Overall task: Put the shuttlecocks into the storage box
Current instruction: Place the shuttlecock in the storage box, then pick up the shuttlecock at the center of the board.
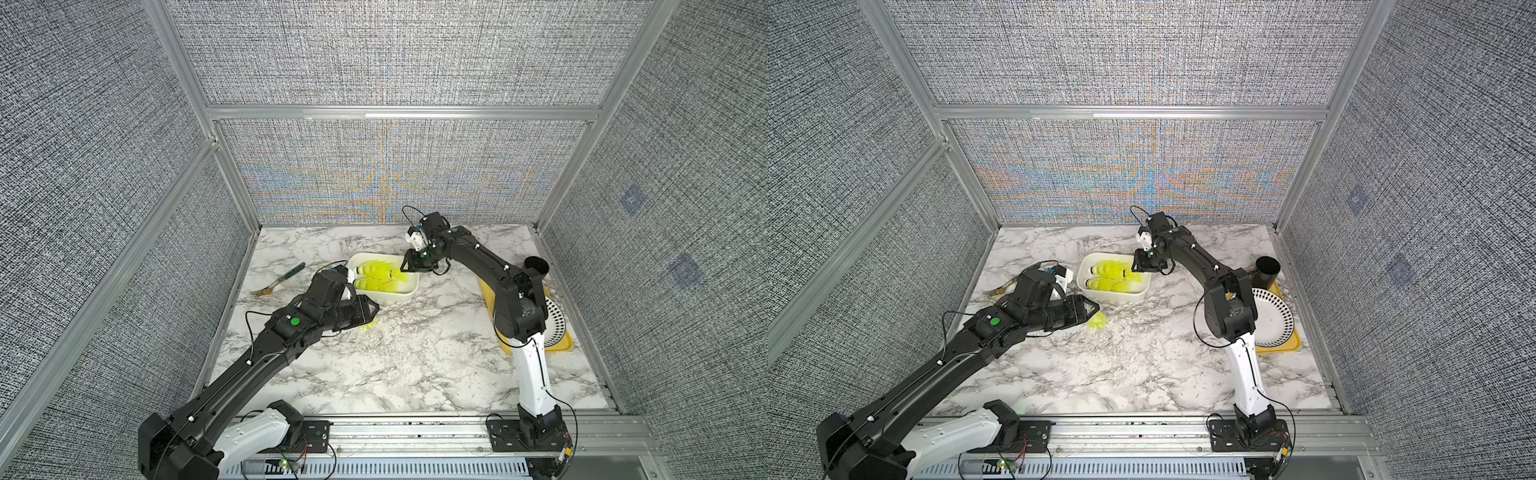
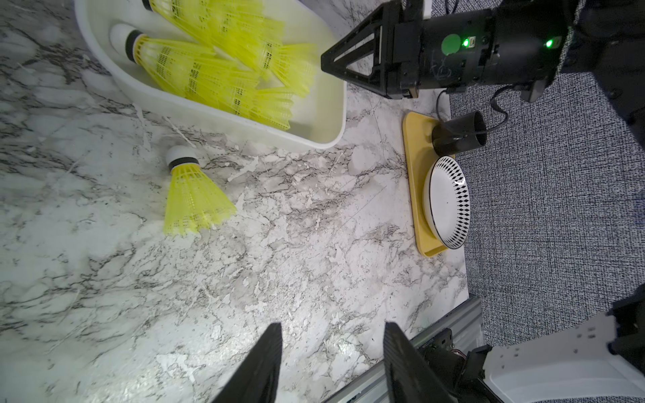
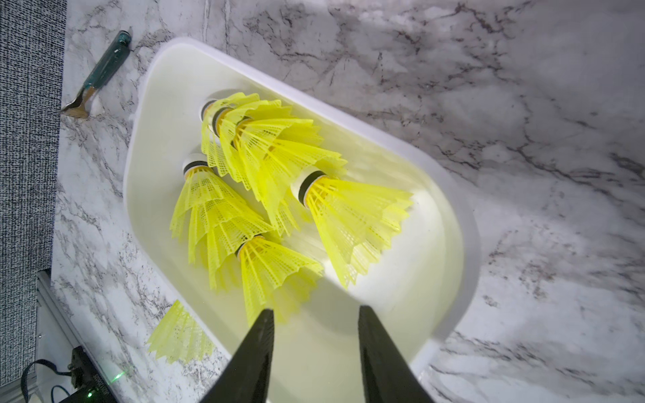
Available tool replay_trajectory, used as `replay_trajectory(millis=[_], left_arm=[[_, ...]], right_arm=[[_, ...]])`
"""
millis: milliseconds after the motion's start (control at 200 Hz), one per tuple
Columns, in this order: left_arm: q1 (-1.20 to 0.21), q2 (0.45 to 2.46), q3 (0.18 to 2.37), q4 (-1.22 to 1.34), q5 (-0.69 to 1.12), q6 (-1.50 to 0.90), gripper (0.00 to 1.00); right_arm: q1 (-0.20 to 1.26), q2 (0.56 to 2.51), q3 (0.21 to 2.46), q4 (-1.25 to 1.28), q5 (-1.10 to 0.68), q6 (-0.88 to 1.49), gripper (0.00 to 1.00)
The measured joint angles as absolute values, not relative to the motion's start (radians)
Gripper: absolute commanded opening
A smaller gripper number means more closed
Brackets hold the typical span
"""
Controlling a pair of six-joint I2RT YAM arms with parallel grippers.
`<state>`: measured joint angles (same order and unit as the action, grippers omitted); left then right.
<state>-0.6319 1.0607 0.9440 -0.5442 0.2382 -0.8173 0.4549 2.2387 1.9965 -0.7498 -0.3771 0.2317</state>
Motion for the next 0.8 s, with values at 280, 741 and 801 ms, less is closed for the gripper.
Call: replay_trajectory(millis=[280, 741, 801], left_arm=[[-0.632, 1.001, 0.935, -0.609, 0.234, -0.791, 0.5], [-0.632, 0.768, 0.881, -0.825, 0.227, -0.743, 0.5], [-0.632, 0.735, 0.876, -0.856, 0.227, -0.739, 0.5]], right_arm=[[0.553, 2.004, 1.715, -0.6, -0.31, 0.412, 0.41], [0.849, 1.699, 1.192, -0.129, -0.123, 1.053, 0.39], [0.878, 1.685, 1.143, -0.073, -0.088, 1.14, 0.39]])
